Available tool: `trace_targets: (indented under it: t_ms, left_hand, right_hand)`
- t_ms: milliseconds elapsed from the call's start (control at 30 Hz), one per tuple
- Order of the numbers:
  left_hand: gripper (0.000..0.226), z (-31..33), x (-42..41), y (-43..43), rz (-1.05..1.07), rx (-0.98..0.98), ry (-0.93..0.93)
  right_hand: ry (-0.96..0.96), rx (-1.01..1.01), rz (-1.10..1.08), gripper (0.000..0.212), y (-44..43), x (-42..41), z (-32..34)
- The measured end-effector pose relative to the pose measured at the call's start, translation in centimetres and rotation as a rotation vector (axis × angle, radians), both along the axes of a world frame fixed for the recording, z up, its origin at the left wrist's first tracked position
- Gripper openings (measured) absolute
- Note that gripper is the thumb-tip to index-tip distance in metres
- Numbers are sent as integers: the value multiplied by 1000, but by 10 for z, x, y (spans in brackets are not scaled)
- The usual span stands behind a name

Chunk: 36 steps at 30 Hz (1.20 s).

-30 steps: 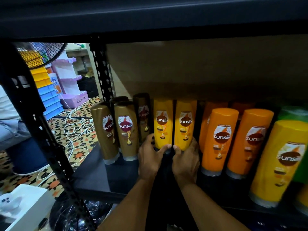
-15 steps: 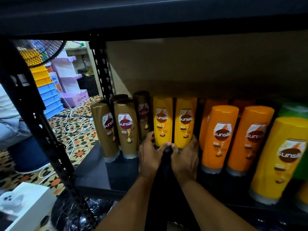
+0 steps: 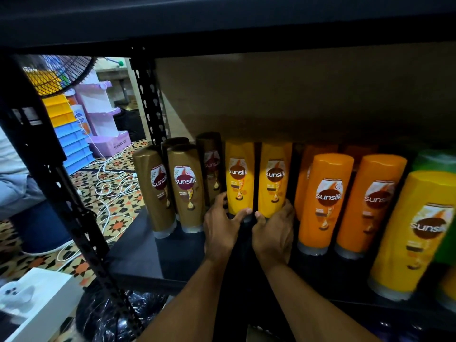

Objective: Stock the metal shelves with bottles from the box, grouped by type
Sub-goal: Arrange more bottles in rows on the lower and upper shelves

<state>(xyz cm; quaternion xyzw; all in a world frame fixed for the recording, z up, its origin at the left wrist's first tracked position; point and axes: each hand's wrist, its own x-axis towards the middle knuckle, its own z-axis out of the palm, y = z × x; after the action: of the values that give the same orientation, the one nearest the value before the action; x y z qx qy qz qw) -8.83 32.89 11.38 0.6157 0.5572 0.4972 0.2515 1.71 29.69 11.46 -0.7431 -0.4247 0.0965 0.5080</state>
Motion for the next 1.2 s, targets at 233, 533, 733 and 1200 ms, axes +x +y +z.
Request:
trace_targets:
  t_ms: [233,533,733,1200]
  left_hand:
    - [66,2,-1,-2,-11,-18,-34]
    - [64,3,0,-4,-1,-8,-11]
    - [63,4,0,-4,10,1,-9]
    - [77,0,-4,-12,-20,-29,23]
  right_hand:
    - [8,-1,-8,77,0,-2,-1]
    - [-4,-13,-13,77,0,-2,0]
    - [-6,-29,-12,77,-1,-3,0]
    - [-42,-83,15,80,-25,-5,6]
